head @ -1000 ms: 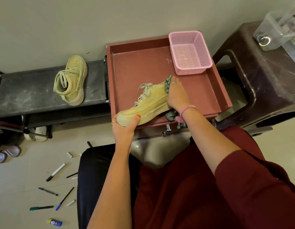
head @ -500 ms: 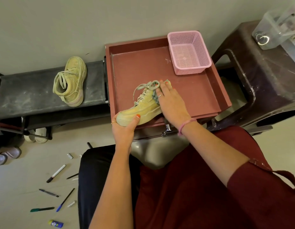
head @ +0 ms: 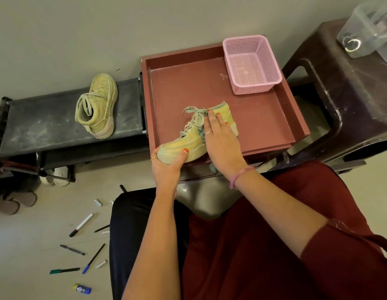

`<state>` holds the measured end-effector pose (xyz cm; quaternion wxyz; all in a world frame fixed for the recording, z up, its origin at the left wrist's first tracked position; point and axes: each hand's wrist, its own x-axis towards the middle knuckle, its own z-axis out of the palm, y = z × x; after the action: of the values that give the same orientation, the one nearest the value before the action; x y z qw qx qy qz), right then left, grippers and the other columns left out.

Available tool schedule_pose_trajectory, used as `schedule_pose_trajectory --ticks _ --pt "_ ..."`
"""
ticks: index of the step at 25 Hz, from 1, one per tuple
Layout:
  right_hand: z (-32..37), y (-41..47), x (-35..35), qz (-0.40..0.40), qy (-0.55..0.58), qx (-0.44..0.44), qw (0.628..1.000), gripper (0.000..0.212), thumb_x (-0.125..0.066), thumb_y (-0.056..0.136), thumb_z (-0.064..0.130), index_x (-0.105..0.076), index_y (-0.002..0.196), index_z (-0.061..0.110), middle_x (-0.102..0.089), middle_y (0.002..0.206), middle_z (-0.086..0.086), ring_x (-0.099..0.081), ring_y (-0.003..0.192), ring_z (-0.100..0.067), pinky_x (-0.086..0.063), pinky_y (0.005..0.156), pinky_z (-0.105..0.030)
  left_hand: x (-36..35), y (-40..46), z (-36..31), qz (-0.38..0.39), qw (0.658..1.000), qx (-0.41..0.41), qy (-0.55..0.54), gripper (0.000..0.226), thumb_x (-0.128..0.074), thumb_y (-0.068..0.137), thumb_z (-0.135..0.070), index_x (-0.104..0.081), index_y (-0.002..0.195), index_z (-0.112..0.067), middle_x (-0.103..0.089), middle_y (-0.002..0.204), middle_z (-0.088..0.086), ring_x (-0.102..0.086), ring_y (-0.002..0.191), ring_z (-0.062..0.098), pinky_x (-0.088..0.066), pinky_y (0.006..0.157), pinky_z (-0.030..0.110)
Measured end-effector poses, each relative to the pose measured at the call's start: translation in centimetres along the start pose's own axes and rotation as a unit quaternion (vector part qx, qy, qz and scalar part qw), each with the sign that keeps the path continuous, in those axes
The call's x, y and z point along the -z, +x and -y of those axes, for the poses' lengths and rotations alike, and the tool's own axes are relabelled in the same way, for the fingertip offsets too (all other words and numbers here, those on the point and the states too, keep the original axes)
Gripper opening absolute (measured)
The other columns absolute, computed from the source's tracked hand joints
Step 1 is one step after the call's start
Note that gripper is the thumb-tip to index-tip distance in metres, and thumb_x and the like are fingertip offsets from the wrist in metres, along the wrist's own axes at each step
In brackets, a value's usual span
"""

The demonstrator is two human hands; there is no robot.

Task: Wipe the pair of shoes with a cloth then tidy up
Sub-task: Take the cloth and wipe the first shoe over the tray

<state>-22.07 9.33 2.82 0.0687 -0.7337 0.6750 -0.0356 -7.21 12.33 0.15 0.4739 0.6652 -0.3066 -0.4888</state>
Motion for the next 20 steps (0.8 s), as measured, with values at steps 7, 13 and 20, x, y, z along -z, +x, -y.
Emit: schedule_pose_trajectory --ticks 7,13,20 --pt "-0.1 1.2 -0.4 0.011 -0.023 0.047 0.999 0.054 -0.029 0.096 0.006 -0.015 0.147 -0.002 -0.011 0.157 -0.018 -0.013 0.144 -0.032 -0.021 0.116 -0.042 -0.3 0.1 0.1 -0.025 0.999 0.033 -0.024 0.05 -0.083 0.073 -0.018 -0.052 0.112 -0.022 -0.064 0.109 -0.002 -0.064 0.101 0.011 -0.051 0.092 0.027" --pt "-5.4 1.6 -1.8 0.022 0.144 -0.098 0.984 0.076 -0.045 0.081 -0.014 -0.016 0.149 0.002 -0.012 0.157 -0.015 -0.015 0.144 -0.03 -0.019 0.117 -0.036 -0.3 0.4 0.2 -0.012 1.0 0.026 -0.008 0.046 -0.08 0.076 -0.017 -0.049 0.11 -0.023 -0.061 0.101 -0.009 -0.061 0.089 0.0 -0.048 0.078 0.013" --pt "0.9 -0.4 -1.1 -0.009 0.174 -0.021 0.985 0.078 -0.036 0.081 -0.02 -0.006 0.149 0.003 0.002 0.158 -0.015 0.001 0.146 -0.026 -0.009 0.12 -0.038 -0.3 1.0 0.0 -0.017 0.999 0.029 -0.019 0.072 -0.085 0.062 -0.034 -0.056 0.123 -0.009 -0.068 0.113 0.003 -0.067 0.101 0.012 -0.053 0.09 0.025"
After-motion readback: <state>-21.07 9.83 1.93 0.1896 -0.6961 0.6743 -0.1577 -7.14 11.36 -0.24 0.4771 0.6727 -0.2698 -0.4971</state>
